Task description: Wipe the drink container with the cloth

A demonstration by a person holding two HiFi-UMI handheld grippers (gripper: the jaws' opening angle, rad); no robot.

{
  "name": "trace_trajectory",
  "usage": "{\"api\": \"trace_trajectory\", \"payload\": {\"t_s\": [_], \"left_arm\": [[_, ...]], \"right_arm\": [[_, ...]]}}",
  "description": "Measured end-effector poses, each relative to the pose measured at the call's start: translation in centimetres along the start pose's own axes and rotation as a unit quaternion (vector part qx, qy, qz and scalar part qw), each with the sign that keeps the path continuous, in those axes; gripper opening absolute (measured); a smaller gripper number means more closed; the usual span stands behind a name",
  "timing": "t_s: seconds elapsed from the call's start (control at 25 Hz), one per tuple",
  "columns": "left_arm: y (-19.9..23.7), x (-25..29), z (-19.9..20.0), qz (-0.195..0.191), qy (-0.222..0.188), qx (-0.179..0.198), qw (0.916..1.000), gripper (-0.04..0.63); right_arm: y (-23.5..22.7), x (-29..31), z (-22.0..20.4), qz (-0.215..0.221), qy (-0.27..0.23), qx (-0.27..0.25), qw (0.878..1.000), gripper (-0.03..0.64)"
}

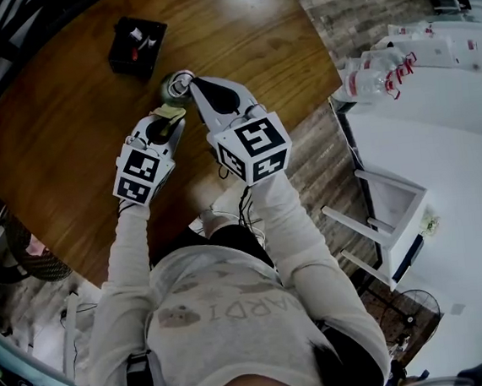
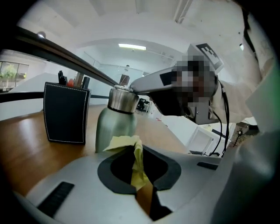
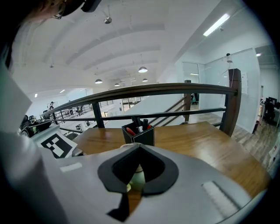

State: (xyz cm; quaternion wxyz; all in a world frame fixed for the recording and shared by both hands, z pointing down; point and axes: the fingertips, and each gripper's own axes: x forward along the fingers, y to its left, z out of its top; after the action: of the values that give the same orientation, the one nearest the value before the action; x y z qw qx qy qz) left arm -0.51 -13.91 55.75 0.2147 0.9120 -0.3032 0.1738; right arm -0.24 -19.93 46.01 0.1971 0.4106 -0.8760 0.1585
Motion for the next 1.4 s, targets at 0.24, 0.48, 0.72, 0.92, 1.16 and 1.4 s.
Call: {"api": "trace_trajectory", "payload": {"t_s": [0.24, 0.48, 0.72, 0.92, 1.16, 1.4], "left_arm": [[0.3, 0.3, -0.5, 0.015, 0.031, -0.019, 0.9992, 0.031], [1.4, 0.3, -1.7, 0.04, 0.095, -0.032, 0.9941, 0.031], [2.3, 0.2, -2.3, 0.058, 0.127, -0.027, 0.9898, 0.031], [2.2, 0.0, -2.4, 0.053, 0.128, -0.01, 0.9903, 0.031], [2.1, -1.0, -0.8, 0.046, 0.09, 0.02, 0.9947, 0.031], [1.6, -1.8, 1.0, 0.039, 0.048, 0.036, 0.9975, 0.031]], "right_arm": [[0.0, -0.1, 0.1, 0.001, -0.002, -0.001, 1.0, 0.009], [-0.2, -0.2, 0.1, 0.001, -0.002, -0.003, 1.0, 0.009], [-0.1, -0.2, 0.2, 0.001, -0.002, -0.004, 1.0, 0.009], [0.0, -0.2, 0.1, -0.001, -0.002, -0.004, 1.0, 0.009], [0.0, -0.1, 0.1, -0.004, -0.003, -0.003, 1.0, 0.009], [0.0, 0.0, -0.1, -0.007, -0.003, -0.004, 1.0, 0.009]]}}
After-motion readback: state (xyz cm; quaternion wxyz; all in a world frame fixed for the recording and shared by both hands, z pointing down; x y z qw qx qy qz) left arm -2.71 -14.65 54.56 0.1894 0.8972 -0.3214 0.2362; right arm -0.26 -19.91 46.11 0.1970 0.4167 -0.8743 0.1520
